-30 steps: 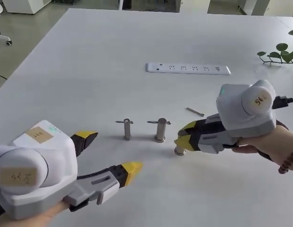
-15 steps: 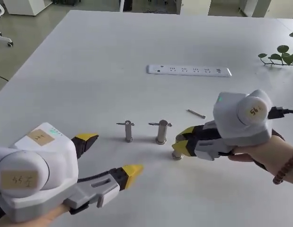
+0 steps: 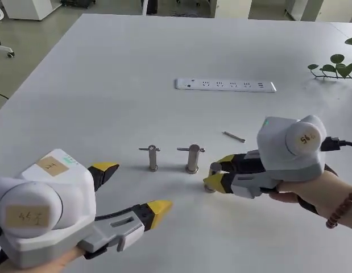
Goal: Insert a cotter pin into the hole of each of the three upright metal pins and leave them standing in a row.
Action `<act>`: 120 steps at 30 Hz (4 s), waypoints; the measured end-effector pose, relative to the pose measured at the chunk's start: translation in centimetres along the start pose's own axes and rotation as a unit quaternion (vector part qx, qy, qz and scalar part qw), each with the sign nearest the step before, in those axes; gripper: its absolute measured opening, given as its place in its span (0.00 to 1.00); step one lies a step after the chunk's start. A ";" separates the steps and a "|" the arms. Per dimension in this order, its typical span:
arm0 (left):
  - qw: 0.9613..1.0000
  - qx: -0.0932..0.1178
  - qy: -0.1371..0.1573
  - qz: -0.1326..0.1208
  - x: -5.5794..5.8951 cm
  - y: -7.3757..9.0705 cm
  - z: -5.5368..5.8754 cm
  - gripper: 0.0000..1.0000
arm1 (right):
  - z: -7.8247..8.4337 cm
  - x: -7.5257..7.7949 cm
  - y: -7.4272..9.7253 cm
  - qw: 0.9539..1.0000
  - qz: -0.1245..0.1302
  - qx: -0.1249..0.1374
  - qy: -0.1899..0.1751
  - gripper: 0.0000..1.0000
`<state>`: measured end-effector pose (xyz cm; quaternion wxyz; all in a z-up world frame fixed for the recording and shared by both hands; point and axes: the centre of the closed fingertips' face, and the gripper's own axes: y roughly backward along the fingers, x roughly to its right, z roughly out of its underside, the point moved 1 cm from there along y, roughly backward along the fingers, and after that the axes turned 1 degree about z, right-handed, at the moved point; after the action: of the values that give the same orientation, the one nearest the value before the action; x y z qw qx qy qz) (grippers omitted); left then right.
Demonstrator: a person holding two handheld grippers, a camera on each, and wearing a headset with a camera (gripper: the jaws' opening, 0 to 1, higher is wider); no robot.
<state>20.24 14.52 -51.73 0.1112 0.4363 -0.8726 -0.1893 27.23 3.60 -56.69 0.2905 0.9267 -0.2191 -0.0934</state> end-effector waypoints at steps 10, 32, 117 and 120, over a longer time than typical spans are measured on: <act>1.000 0.002 0.000 -0.002 0.0 0.1 -0.1 0.65 | -0.9 -0.5 1.7 1.000 -0.011 0.002 0.021 0.23; 1.000 -0.002 0.003 -0.010 -0.4 -0.1 -0.1 0.65 | -0.9 7.1 4.6 0.997 0.069 -0.021 -0.040 0.22; 0.998 -0.009 0.004 0.056 -0.9 -1.8 -2.8 0.48 | -0.7 12.9 0.3 0.983 0.069 -0.152 0.072 0.00; 0.998 -0.016 -0.010 0.060 -0.8 -2.4 -3.5 0.47 | -1.8 11.3 1.1 0.984 0.063 -0.142 0.084 0.00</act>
<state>23.70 13.06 -49.63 0.1211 0.3794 -0.8951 -0.2006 37.37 -1.49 -55.11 0.4423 0.8647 -0.2366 -0.0265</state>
